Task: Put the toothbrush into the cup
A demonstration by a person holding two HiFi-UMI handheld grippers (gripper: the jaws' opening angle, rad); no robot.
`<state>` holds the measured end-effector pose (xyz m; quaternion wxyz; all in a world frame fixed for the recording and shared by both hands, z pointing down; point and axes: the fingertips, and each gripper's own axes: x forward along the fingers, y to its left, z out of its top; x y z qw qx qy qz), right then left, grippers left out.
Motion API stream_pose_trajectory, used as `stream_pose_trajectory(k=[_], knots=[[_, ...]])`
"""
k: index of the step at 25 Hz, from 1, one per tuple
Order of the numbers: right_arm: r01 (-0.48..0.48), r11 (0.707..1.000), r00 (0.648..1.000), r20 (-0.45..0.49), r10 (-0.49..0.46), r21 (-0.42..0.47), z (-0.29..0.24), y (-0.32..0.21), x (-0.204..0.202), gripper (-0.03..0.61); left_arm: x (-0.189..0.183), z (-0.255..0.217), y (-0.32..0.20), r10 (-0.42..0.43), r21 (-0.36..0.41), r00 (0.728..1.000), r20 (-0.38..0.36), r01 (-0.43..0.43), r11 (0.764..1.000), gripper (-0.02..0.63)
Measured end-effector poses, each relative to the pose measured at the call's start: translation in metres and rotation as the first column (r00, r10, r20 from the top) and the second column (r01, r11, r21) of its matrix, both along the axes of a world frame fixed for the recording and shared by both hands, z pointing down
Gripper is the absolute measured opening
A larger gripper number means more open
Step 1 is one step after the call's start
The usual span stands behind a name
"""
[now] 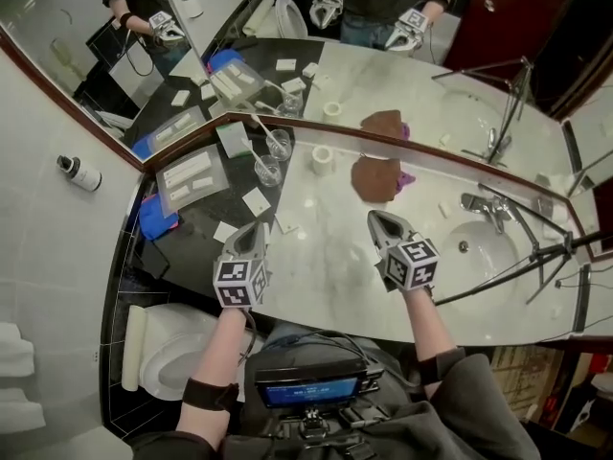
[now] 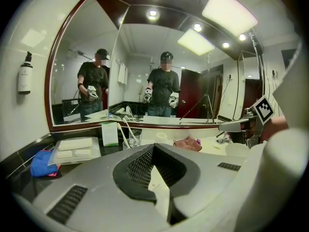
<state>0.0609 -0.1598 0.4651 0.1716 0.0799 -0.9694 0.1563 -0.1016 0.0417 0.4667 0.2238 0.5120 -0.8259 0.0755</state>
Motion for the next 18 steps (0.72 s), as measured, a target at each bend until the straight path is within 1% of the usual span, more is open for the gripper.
stream_pose_trajectory(k=[3, 9, 12, 15, 18], knots=[[-0.005, 1.000, 1.000, 0.002, 0.005, -0.009, 0.004, 0.002, 0.009, 0.011, 0.007, 0.000, 0.002, 0.009, 0.004, 1.000, 0.009, -0.009, 1.000, 0.002], [0.008, 1.000, 1.000, 0.008, -0.008, -0.027, 0.010, 0.008, 0.015, 0.011, 0.012, 0.000, 0.006, -0.022, 0.028, 1.000, -0.002, 0.022, 0.999, 0.003], [0.017, 0.999, 1.000, 0.019, -0.016, -0.045, 0.011, 0.014, 0.017, 0.011, 0.013, -0.003, 0.009, -0.028, 0.028, 1.000, 0.007, 0.028, 0.999, 0.003], [0.020, 0.998, 0.999, 0.038, -0.017, -0.060, 0.010, 0.022, 0.016, 0.011, 0.007, -0.008, 0.009, -0.026, 0.025, 0.999, 0.024, 0.026, 0.999, 0.004], [0.010, 0.998, 0.999, 0.037, -0.008, -0.065, 0.014, 0.029, 0.011, 0.011, -0.009, -0.005, 0.007, -0.016, 0.024, 1.000, 0.001, 0.016, 1.000, 0.009]])
